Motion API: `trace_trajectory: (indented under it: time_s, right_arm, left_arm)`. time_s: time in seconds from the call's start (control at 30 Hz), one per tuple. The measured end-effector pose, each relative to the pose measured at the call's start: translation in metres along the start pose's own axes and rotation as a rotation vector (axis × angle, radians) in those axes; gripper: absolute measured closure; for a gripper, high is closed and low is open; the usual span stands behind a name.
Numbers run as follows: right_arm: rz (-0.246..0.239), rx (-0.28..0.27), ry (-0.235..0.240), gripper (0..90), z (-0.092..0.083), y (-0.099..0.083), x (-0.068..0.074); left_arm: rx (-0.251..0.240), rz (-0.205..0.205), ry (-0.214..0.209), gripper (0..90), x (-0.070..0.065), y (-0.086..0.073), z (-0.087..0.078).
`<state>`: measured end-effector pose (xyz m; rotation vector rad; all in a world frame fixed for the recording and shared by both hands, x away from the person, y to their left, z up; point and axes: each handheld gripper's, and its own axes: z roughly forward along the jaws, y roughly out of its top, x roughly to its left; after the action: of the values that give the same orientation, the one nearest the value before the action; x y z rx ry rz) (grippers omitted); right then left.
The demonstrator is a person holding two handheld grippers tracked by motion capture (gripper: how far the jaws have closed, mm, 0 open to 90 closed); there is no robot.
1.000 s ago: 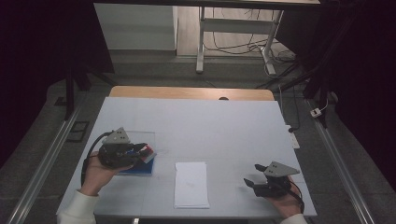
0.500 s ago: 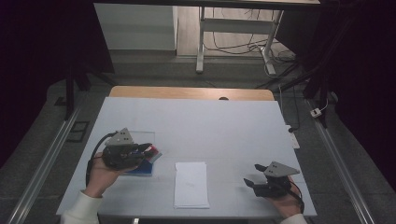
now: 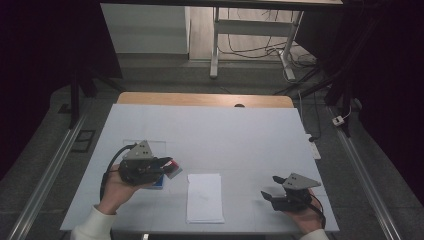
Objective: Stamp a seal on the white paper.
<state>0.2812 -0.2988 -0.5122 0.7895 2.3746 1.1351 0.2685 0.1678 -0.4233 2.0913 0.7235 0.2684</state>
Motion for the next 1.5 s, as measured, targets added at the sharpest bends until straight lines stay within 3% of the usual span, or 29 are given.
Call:
trace_trajectory:
  time_s: [0.97,1.5]
  right_arm:
    - [-0.002,0.008,0.013,28.8,0.002,-0.001,0.0]
    - [-0.001,0.008,0.011,28.9,0.002,-0.001,0.0]
  left_arm:
    - [0.104,0.076,-0.092,70.3,-0.034,0.009,0.06]
    - [0.185,0.12,-0.093,70.3,-0.047,0.01,0.088]
